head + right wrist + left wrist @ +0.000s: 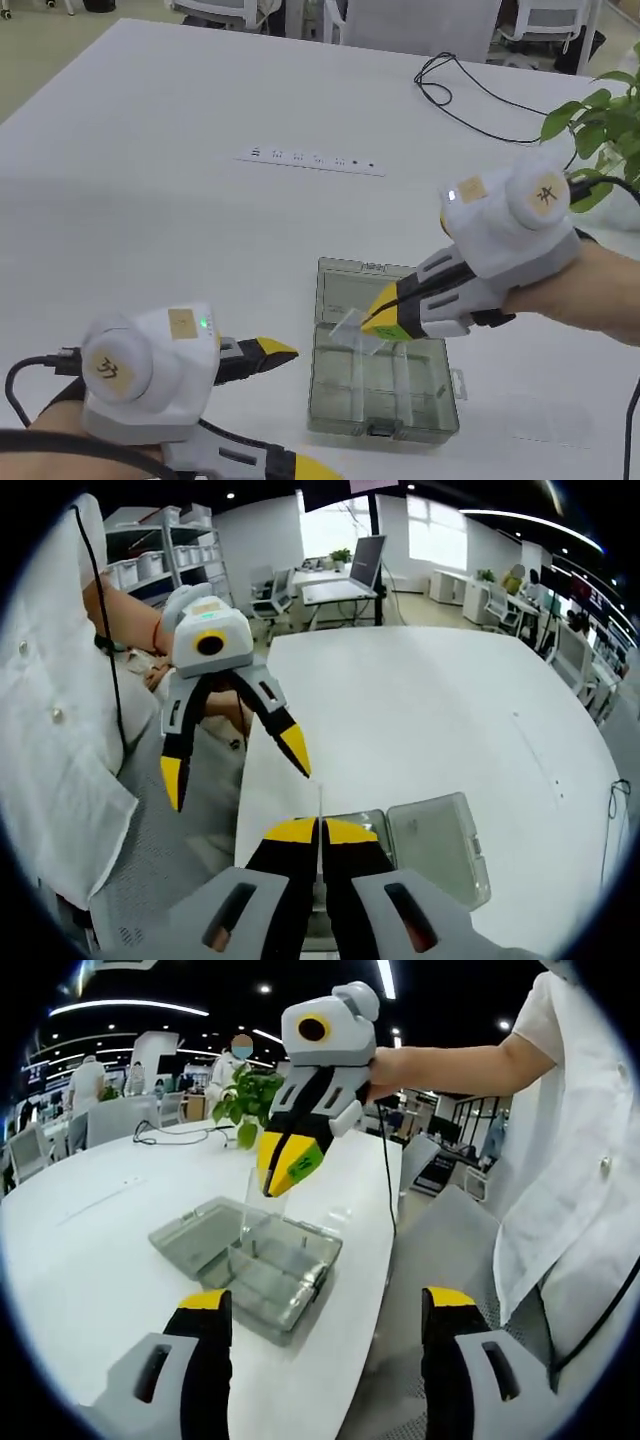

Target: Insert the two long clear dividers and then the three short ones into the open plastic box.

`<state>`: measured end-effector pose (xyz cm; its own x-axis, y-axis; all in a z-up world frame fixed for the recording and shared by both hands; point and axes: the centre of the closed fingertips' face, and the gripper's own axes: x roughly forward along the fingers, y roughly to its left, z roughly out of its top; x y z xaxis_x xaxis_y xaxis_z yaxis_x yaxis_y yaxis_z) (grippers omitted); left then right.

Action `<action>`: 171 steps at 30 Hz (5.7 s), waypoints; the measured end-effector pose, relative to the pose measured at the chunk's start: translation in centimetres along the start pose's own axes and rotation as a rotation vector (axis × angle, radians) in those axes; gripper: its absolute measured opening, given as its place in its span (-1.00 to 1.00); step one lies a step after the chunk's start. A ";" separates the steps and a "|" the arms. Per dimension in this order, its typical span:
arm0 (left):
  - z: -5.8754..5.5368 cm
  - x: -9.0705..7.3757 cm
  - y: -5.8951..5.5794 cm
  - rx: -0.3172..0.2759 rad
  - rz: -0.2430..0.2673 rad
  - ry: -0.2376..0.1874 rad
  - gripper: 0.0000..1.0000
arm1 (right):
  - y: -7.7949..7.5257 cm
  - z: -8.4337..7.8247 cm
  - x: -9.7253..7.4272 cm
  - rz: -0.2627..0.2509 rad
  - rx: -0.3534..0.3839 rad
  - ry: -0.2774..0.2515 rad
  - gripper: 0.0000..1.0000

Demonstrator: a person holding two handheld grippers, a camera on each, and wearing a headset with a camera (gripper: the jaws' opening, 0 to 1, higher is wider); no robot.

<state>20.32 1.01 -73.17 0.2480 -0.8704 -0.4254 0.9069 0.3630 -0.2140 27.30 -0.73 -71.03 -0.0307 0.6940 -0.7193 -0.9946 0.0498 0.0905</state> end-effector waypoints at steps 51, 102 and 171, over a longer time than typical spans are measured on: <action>-1.0 0.6 0.0 -0.033 -0.002 0.025 0.78 | -0.6 -4.0 6.1 -0.015 -0.083 0.088 -0.95; -0.9 0.7 -0.2 -0.035 -0.014 0.033 0.85 | -0.8 -6.5 8.9 -0.006 -0.120 0.264 -0.92; -1.0 -0.3 0.2 -0.042 0.017 0.044 0.83 | -0.4 -24.4 -6.4 -0.092 -0.014 0.453 -0.03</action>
<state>20.09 1.70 -73.94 0.2477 -0.8487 -0.4672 0.8873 0.3924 -0.2424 25.50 -22.74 -83.22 0.0212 0.3028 -0.9528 -0.9964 0.0848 0.0047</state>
